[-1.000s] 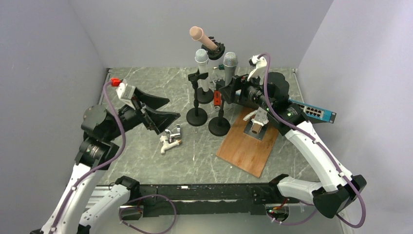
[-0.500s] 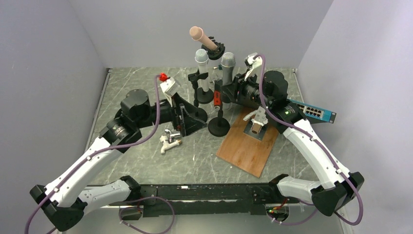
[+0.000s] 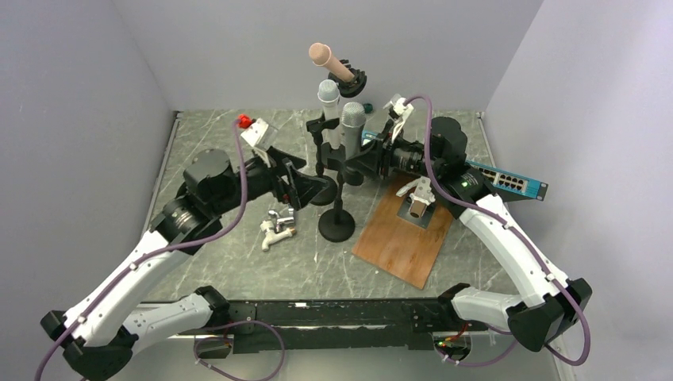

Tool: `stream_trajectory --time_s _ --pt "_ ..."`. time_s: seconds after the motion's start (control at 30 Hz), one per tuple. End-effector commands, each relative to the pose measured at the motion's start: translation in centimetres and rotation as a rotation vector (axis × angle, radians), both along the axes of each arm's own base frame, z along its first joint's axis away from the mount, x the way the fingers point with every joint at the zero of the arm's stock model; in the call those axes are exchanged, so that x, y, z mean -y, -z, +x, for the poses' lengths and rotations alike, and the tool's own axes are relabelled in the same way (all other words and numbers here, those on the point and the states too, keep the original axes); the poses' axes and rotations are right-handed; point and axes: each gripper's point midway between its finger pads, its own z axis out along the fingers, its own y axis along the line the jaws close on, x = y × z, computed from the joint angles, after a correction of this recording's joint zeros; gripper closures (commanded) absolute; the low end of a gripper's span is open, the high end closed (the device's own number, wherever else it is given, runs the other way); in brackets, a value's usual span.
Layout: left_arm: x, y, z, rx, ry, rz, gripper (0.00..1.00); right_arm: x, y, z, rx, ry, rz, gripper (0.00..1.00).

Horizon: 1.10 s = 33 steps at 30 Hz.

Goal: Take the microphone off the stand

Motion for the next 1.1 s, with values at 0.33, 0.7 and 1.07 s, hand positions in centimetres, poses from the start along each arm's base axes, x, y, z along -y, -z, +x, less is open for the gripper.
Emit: stream_trajectory --time_s 0.33,0.7,1.07 --pt "-2.4 -0.5 -1.1 0.131 -0.056 -0.024 0.01 -2.7 -1.1 -6.2 -0.002 -0.393 0.088 1.0" --pt "-0.2 2.0 -1.0 0.127 0.064 0.064 0.0 -3.9 1.5 -4.5 -0.004 -0.275 -0.017 0.69" --pt "-2.4 1.0 -0.8 0.19 -0.051 0.011 0.01 0.3 2.0 -0.3 -0.053 0.324 -0.081 0.0"
